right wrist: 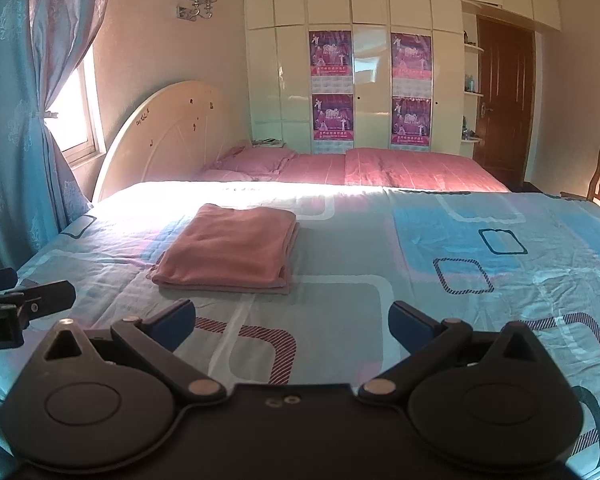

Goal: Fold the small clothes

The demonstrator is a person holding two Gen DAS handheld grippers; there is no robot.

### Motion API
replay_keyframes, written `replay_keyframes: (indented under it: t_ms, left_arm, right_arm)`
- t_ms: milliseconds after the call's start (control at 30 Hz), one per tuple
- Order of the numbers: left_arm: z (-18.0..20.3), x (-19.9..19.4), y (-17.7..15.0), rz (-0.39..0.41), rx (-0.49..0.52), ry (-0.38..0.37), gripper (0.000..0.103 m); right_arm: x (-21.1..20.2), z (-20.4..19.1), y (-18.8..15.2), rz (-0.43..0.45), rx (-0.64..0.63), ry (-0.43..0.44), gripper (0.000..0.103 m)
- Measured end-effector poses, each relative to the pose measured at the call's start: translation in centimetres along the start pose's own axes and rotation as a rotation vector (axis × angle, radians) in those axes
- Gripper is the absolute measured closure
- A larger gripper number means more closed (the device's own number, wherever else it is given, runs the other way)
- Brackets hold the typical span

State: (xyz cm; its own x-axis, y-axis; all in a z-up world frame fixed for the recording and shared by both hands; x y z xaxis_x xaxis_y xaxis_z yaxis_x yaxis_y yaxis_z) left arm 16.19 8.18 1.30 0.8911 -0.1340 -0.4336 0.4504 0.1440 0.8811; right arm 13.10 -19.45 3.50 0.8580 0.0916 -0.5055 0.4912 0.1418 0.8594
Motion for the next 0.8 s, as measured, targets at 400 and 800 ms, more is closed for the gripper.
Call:
replay_keyframes:
  t_ms: [400,800]
  left_arm:
    - [0.34,-0.09,-0.2,-0.001,0.009,0.004,0.0]
    - [0.58,-0.22,-0.21,0.005,0.013,0.004,0.0]
  right_arm:
    - [-0.22,0.11,0.22,0.003,-0.005,0.0,0.001]
    - [-0.53,0.0,0.6,0.016,-0.015,0.014,0.001]
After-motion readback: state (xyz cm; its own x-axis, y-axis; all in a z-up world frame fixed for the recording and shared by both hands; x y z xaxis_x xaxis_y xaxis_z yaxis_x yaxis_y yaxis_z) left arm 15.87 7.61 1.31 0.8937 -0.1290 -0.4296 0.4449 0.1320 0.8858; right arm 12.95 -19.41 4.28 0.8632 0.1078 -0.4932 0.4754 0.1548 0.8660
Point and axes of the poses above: each gripper's, at about its wrist camera, not at the fingertips, and x roughly the way its jaws point, z to its right, y to its top, the point moved 2 cm from there along x, roughly the way its jaws point, and after that the axes turned 8 degrees about -x, right-handed, at the moved point
